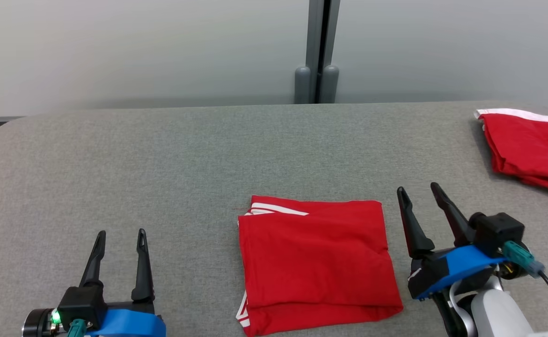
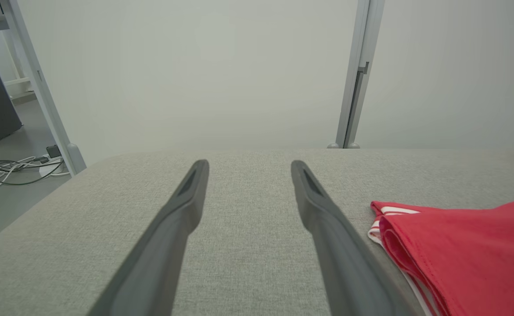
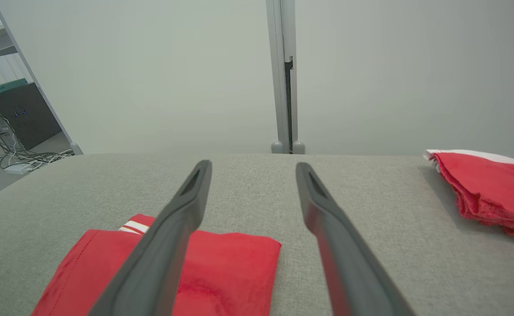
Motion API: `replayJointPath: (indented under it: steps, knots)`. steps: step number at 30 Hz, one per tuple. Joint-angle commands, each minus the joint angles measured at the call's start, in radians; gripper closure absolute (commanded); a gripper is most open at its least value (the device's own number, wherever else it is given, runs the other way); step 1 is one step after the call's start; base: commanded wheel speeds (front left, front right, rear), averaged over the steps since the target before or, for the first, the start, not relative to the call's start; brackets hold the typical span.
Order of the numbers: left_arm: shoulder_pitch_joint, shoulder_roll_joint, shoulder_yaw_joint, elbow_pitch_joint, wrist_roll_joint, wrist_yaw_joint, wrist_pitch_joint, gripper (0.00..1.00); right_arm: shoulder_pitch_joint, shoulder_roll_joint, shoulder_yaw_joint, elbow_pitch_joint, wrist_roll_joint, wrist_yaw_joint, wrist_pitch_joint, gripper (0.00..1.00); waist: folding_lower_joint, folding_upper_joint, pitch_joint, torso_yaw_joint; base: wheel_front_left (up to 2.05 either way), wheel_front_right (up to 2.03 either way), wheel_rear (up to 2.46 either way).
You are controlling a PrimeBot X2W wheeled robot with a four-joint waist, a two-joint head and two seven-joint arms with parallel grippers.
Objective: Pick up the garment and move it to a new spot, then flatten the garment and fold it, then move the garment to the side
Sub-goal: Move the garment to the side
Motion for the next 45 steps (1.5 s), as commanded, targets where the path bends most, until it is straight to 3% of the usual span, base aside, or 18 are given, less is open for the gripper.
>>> replayJointPath:
  steps: [1,8,22,30,31,32,33,34,45]
  knots:
    - [-0.022,0.003,-0.003,-0.004,-0.003,0.003,-0.004,0.0,-0.03,0.0,0.006,0.036,-0.01,0.001,0.022,0.0,-0.0001,-0.0002,0.009,0.012,0.0,0.0,0.0]
    - [-0.043,0.0,-0.019,0.0,-0.007,0.0,-0.004,0.0,-0.066,-0.001,0.006,0.164,-0.021,0.001,0.046,0.0,-0.0001,-0.0002,0.036,0.044,0.0,0.0,0.0]
    - [-0.067,-0.003,-0.021,0.015,-0.011,-0.002,-0.004,0.0,-0.106,0.0,0.014,0.472,-0.001,0.001,-0.021,0.0,-0.0001,-0.0002,0.074,0.076,0.0,0.0,0.0]
    - [-0.08,-0.005,-0.025,0.026,-0.015,-0.007,-0.004,0.0,-0.11,0.007,0.132,0.622,0.086,0.002,-0.052,0.0,-0.0001,-0.0002,0.082,0.08,0.0,0.0,0.0]
    - [-0.079,-0.006,-0.025,0.027,-0.016,-0.008,-0.004,0.0,-0.109,0.009,0.152,0.63,0.107,0.002,-0.053,0.22,-0.0001,-0.0002,0.082,0.08,0.0,0.0,0.0]
    - [-0.08,-0.006,-0.025,0.028,-0.017,-0.008,-0.004,0.0,-0.108,0.011,0.174,0.634,0.132,0.002,-0.057,0.3,-0.0001,-0.0002,0.083,0.08,0.0,0.0,0.0]
    - [-0.081,-0.007,-0.024,0.028,-0.019,-0.009,-0.004,0.0,-0.107,0.012,0.194,0.639,0.152,0.003,-0.059,0.73,-0.0001,-0.0002,0.083,0.08,0.0,0.0,0.0]
    - [-0.081,-0.007,-0.024,0.027,-0.02,-0.008,-0.004,0.0,-0.109,0.012,0.208,0.644,0.168,0.003,-0.061,1.0,-0.0001,-0.0002,0.083,0.08,0.0,0.0,0.0]
    - [-0.076,-0.011,-0.02,0.018,-0.024,-0.002,-0.004,0.0,-0.199,-0.023,0.175,0.639,0.138,0.0,-0.144,1.0,-0.0001,-0.0002,0.081,0.068,0.0,0.0,0.0]
